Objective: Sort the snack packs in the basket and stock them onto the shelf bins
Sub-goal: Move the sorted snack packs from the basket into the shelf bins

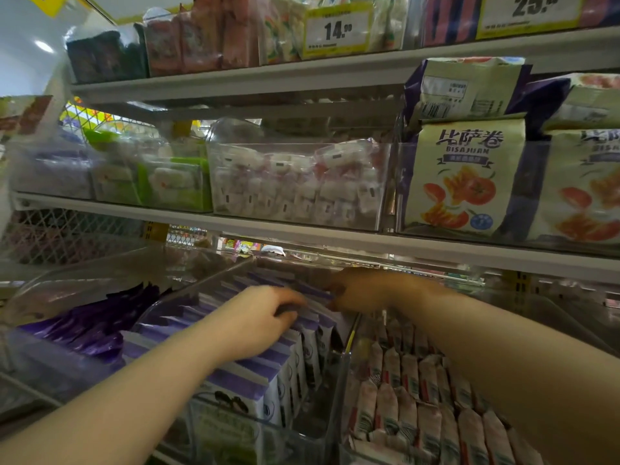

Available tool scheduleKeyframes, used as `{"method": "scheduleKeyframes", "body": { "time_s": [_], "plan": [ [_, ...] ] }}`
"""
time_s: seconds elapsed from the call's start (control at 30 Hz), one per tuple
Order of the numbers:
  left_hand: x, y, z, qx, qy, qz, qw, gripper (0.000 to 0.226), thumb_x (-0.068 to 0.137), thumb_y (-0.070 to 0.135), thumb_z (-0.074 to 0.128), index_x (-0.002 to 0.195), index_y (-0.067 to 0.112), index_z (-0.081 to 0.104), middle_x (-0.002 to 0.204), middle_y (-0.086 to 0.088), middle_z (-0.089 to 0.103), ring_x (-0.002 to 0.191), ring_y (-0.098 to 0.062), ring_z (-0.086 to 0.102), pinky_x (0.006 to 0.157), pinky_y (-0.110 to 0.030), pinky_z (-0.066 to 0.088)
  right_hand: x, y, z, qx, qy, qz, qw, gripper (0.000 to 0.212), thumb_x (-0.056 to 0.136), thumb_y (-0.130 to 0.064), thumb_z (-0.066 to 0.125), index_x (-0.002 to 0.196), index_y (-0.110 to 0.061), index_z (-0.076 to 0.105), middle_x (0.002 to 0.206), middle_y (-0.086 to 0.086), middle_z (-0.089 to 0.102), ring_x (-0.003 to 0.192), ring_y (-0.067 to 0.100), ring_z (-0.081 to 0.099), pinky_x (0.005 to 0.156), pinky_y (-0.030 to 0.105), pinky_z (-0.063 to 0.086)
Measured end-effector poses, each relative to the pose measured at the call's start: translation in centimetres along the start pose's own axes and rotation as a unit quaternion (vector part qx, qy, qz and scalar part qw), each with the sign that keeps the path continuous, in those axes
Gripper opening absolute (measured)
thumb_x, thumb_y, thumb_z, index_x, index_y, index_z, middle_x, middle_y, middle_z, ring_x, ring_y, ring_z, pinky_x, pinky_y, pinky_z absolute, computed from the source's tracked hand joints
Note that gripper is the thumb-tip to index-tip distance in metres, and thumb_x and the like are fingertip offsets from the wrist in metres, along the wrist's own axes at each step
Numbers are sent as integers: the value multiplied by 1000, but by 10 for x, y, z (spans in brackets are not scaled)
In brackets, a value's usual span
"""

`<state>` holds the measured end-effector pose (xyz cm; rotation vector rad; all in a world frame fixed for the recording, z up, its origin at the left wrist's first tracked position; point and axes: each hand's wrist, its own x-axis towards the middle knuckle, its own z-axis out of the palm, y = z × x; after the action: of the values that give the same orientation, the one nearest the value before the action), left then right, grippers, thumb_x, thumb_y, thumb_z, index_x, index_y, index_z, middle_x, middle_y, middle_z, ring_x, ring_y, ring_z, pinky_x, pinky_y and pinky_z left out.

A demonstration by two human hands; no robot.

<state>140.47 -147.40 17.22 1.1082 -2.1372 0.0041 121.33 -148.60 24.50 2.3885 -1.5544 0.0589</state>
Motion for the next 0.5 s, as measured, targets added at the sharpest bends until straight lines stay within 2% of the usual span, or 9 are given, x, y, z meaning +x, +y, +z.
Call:
{"method": "scheduleKeyframes", "body": {
  "time_s": [0.07, 0.13, 0.27, 0.33, 0.4, 0.5],
  "plan": [
    [-5, -3, 0, 20, -45, -5, 999, 35, 99, 30, 43, 131, 40, 54, 131, 15, 58, 117, -4, 53, 97, -21, 42, 8, -1, 0, -19, -5, 15, 1000, 36, 91, -29, 55, 124, -13, 59, 123, 9, 61, 105, 25, 58, 92, 34, 47],
    [-9, -4, -1, 38, -69, -13, 997, 35, 101, 34, 37, 130, 43, 54, 134, 16, 56, 122, -7, 51, 104, -30, 39, 11, -5, 0, -8, 9, 6, 1000, 37, 91, -31, 55, 123, -14, 59, 123, 9, 61, 105, 24, 58, 94, 36, 47],
    [-14, -4, 1, 92, -71, 11, 993, 38, 101, 35, 31, 133, 46, 47, 140, 15, 51, 128, -11, 46, 108, -38, 34, 8, -11, -7, 26, -19, -22, 999, 46, 88, -31, 58, 133, -20, 53, 130, -2, 56, 106, 13, 52, 92, 27, 43],
    [-16, -4, 3, 106, -68, 14, 992, 38, 102, 35, 29, 136, 44, 44, 141, 15, 50, 129, -11, 44, 108, -38, 33, 4, -9, -7, 45, -20, -21, 999, 46, 82, -33, 64, 126, -23, 57, 120, -6, 60, 101, 13, 56, 87, 30, 47],
    [-16, -4, 3, 112, -68, 13, 991, 39, 102, 36, 28, 137, 45, 42, 142, 15, 48, 129, -12, 44, 108, -38, 33, 2, -9, -4, 4, -14, -27, 1000, 43, 74, -36, 71, 115, -25, 59, 102, -7, 61, 90, 15, 57, 76, 31, 50],
    [-16, -3, 3, 108, -69, 5, 992, 39, 102, 37, 27, 137, 47, 41, 143, 15, 48, 128, -13, 44, 107, -38, 33, 13, -11, 4, -65, 37, -51, 996, 32, 78, -35, 72, 104, -19, 62, 88, -5, 53, 79, 16, 51, 64, 27, 37]
  ]
}}
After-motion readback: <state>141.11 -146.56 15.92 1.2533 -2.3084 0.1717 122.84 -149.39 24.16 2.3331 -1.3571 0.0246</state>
